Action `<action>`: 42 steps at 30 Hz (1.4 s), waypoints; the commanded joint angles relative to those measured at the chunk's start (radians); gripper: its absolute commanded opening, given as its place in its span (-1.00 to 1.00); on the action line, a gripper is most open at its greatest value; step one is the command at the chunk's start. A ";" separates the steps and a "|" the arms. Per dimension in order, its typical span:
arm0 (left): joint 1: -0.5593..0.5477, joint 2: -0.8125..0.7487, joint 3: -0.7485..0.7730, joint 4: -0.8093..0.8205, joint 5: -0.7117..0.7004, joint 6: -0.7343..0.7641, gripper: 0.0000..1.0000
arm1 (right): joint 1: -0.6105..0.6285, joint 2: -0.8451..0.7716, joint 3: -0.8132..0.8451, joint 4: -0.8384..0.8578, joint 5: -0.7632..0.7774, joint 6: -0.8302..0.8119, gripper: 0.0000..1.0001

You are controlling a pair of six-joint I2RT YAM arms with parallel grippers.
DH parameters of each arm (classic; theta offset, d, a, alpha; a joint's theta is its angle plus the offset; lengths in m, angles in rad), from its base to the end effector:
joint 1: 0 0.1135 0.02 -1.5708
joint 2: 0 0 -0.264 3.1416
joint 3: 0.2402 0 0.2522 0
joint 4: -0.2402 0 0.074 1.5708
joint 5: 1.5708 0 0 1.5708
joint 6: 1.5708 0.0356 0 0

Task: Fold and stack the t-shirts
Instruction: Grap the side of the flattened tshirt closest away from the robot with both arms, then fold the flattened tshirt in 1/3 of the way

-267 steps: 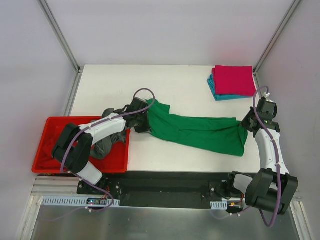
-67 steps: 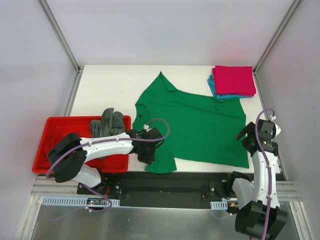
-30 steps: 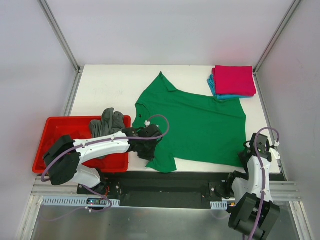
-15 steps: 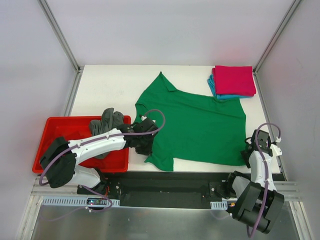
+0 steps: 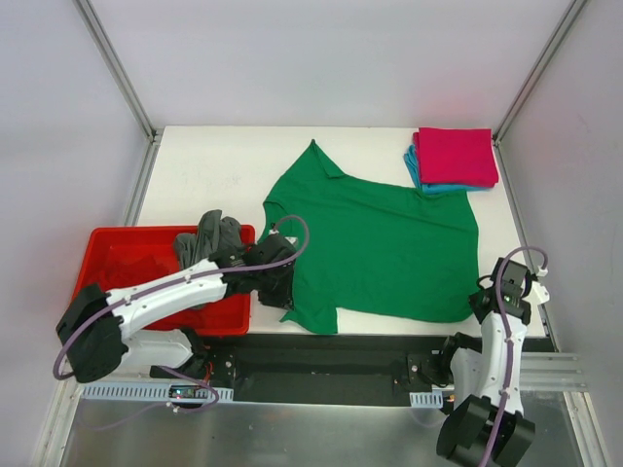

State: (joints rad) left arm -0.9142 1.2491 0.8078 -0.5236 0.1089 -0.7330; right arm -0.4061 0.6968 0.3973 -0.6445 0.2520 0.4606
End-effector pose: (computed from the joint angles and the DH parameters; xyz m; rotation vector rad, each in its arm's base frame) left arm 0.1471 -0.1972 0.2237 0.2919 2.7010 -0.7235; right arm 0.1186 -0.0607 0.1801 1.1402 2.2205 -0.2938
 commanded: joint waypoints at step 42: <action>0.357 0.159 0.307 0.071 0.164 0.061 -1.00 | 0.000 0.262 0.373 -0.061 -0.241 -0.172 -0.99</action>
State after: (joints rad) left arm -0.6033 1.3605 1.0317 -0.4652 0.2008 -0.7315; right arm -0.4061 0.8856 0.6846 -0.7452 0.0479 0.3069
